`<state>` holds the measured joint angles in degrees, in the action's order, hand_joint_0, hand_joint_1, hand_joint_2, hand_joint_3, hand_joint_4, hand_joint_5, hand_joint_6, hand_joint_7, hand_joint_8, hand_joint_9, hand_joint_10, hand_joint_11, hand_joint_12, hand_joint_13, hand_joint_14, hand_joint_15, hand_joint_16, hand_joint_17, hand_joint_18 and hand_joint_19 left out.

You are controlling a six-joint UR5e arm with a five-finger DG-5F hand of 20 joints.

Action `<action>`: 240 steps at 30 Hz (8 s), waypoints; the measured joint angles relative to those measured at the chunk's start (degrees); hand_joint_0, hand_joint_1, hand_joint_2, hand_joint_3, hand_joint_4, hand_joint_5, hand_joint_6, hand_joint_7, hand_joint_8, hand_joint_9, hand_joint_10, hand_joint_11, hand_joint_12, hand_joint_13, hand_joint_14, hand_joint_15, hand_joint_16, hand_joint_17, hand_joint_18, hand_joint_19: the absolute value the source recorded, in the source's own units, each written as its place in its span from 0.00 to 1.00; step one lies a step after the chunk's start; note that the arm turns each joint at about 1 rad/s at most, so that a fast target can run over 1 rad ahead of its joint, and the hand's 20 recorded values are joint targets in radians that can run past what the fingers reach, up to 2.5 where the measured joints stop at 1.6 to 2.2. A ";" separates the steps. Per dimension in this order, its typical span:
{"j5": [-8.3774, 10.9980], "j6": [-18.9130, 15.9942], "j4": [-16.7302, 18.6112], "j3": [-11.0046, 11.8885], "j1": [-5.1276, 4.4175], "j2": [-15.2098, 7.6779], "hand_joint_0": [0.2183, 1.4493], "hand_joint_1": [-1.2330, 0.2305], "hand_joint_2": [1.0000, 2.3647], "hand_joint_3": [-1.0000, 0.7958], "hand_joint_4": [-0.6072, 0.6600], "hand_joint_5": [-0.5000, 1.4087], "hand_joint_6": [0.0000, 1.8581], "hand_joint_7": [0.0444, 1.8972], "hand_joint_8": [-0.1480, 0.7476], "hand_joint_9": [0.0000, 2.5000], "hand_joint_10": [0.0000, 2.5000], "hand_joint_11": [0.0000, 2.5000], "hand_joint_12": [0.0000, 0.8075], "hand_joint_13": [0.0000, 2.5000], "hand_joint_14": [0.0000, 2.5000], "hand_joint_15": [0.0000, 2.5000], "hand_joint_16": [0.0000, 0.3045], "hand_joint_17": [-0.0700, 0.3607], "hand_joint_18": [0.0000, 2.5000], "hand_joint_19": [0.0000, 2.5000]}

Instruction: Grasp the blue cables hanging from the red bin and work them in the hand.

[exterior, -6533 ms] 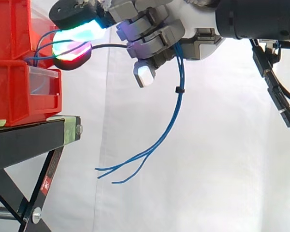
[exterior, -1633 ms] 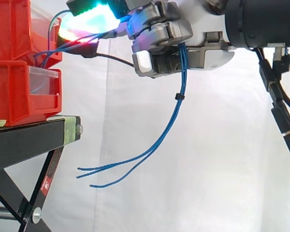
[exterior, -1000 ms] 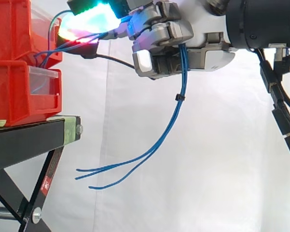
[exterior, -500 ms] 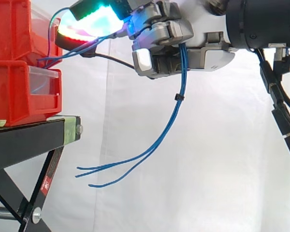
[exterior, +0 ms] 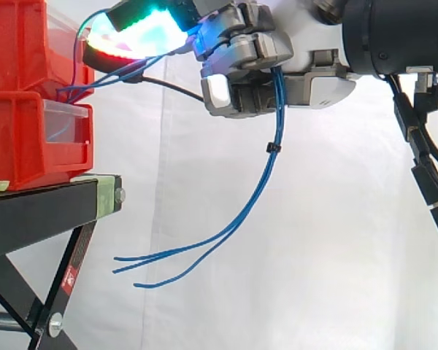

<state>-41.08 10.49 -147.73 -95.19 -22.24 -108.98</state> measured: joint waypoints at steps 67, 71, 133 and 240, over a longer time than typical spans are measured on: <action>0.39 -2.42 -4.06 -0.01 -1.85 -0.03 0.49 0.41 0.00 0.06 0.69 0.43 0.17 0.70 0.56 0.64 1.00 1.00 0.58 0.70 1.00 0.58 0.61 0.49 0.99 0.22; 0.39 -2.37 -4.06 -0.01 -1.84 -0.02 0.52 0.41 0.00 0.08 0.67 0.45 0.19 0.70 0.56 0.64 1.00 1.00 0.58 0.70 1.00 0.58 0.61 0.49 0.99 0.22; 7.48 8.29 -3.83 -0.01 -1.30 -0.04 0.51 0.45 0.00 0.06 0.69 0.46 0.13 0.73 0.56 0.64 1.00 1.00 0.58 0.70 1.00 0.58 0.61 0.49 0.99 0.22; 6.45 14.47 -11.07 2.48 -0.79 -0.01 0.59 0.41 0.02 0.31 0.67 0.42 0.26 0.71 0.56 0.64 1.00 1.00 0.58 0.70 1.00 0.58 0.61 0.49 0.99 0.22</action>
<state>-34.63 24.96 -158.80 -92.71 -23.03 -108.99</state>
